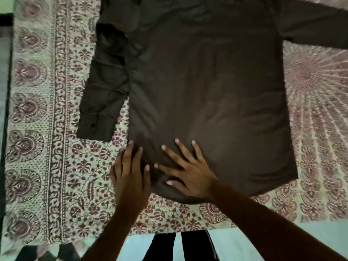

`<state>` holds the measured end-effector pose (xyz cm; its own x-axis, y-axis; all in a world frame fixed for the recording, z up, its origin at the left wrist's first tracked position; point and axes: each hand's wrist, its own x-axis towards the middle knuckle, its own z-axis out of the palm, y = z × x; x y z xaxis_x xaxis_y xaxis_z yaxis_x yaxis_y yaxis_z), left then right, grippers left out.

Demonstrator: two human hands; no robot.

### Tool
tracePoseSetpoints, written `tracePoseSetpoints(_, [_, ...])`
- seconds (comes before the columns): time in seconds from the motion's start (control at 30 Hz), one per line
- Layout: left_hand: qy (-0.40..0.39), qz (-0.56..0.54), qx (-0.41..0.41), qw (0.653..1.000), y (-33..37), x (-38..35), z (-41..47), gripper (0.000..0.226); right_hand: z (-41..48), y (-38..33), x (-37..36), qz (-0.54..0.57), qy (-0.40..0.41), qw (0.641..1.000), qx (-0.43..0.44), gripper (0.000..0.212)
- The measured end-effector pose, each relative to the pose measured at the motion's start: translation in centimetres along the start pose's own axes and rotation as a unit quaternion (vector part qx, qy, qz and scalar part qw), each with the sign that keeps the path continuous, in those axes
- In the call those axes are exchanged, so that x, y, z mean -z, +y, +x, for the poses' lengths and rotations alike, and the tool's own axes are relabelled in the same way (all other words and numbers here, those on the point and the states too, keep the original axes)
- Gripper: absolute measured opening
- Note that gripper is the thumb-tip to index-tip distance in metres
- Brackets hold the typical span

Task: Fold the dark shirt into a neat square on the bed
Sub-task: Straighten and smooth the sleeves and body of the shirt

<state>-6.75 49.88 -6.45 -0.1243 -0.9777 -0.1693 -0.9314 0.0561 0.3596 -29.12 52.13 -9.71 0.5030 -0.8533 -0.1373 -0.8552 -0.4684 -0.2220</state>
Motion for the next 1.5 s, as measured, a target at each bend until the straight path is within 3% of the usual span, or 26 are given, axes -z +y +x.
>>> tracePoseSetpoints(0.1, [-0.042, 0.086, -0.095, 0.991, -1.7, 0.3, 5.9, 0.071, -2.3, -0.2, 0.5, -0.003, -0.031, 0.993, 0.116, 0.058])
tracePoseSetpoints(0.17, [-0.075, 0.135, -0.12, 0.981, -3.1, 0.0, 6.9, 0.077, -0.9, 1.2, 1.8, -0.004, -0.035, 0.991, 0.125, 0.059])
tracePoseSetpoints(0.33, [-0.11, 0.151, -0.111, 0.976, -5.2, -0.3, 2.2, 0.08, 9.0, 7.5, 5.9, 0.002, 0.036, 0.993, -0.116, 0.068])
tracePoseSetpoints(0.47, [-0.108, 0.127, -0.076, 0.983, -4.2, 0.5, 0.4, 0.073, 15.0, 10.0, 6.1, 0.014, 0.015, 0.982, -0.187, 0.074])
tracePoseSetpoints(0.53, [-0.071, 0.093, -0.067, 0.991, -3.4, 1.4, 1.9, 0.06, 14.8, 8.4, 4.6, -0.003, -0.002, 0.989, -0.146, 0.076])
tracePoseSetpoints(0.63, [-0.016, 0.084, -0.053, 0.995, -2.4, 2.8, 6.4, 0.056, 11.3, 4.3, 2.3, -0.004, -0.005, 1.0, 0.009, 0.075])
tracePoseSetpoints(0.73, [-0.039, 0.159, -0.087, 0.983, -3.3, 3.1, 11.0, 0.064, 7.2, 1.1, 1.2, 0.01, -0.033, 0.988, 0.149, 0.071])
tracePoseSetpoints(0.8, [-0.057, 0.208, -0.111, 0.97, -5.1, 2.9, 12.1, 0.066, 6.1, 0.5, 1.0, 0.014, -0.058, 0.982, 0.178, 0.069])
tracePoseSetpoints(0.87, [-0.058, 0.226, -0.12, 0.965, -6.7, 2.7, 11.8, 0.067, 7.1, 1.4, 1.7, 0.024, -0.044, 0.99, 0.13, 0.068])
tracePoseSetpoints(0.93, [-0.059, 0.211, -0.123, 0.968, -7.3, 2.7, 10.8, 0.068, 9.7, 3.4, 3.0, 0.024, 0.001, 1.0, 0.003, 0.069])
tracePoseSetpoints(1.03, [-0.056, 0.171, -0.117, 0.977, -7.2, 3.6, 10.5, 0.072, 14.6, 6.8, 4.7, 0.029, 0.016, 0.981, -0.191, 0.075])
tracePoseSetpoints(1.1, [-0.038, 0.138, -0.119, 0.983, -6.6, 4.6, 11.7, 0.073, 16.8, 7.1, 5.1, 0.033, -0.006, 0.968, -0.249, 0.081])
tracePoseSetpoints(1.17, [-0.014, 0.113, -0.123, 0.986, -6.1, 5.6, 14.0, 0.072, 17.2, 5.5, 4.5, 0.014, -0.019, 0.979, -0.204, 0.085])
tracePoseSetpoints(1.23, [-0.013, 0.113, -0.141, 0.983, -5.9, 6.5, 17.2, 0.071, 15.6, 2.9, 3.6, -0.002, -0.019, 0.996, -0.089, 0.085])
tracePoseSetpoints(1.3, [-0.037, 0.133, -0.182, 0.974, -6.0, 7.0, 20.6, 0.074, 13.2, 0.4, 2.5, -0.004, -0.023, 0.999, 0.022, 0.084])
tracePoseSetpoints(1.37, [-0.079, 0.161, -0.243, 0.953, -6.6, 6.8, 23.2, 0.078, 11.1, -1.3, 1.6, -0.007, -0.033, 0.996, 0.079, 0.083])
tracePoseSetpoints(1.43, [-0.117, 0.172, -0.291, 0.934, -7.5, 6.0, 24.5, 0.078, 10.5, -1.9, 1.7, -0.007, -0.029, 0.997, 0.064, 0.081])
tracePoseSetpoints(1.5, [-0.127, 0.174, -0.311, 0.926, -8.4, 5.3, 25.0, 0.078, 11.0, -1.5, 2.3, 0.005, -0.022, 0.999, -0.045, 0.079])
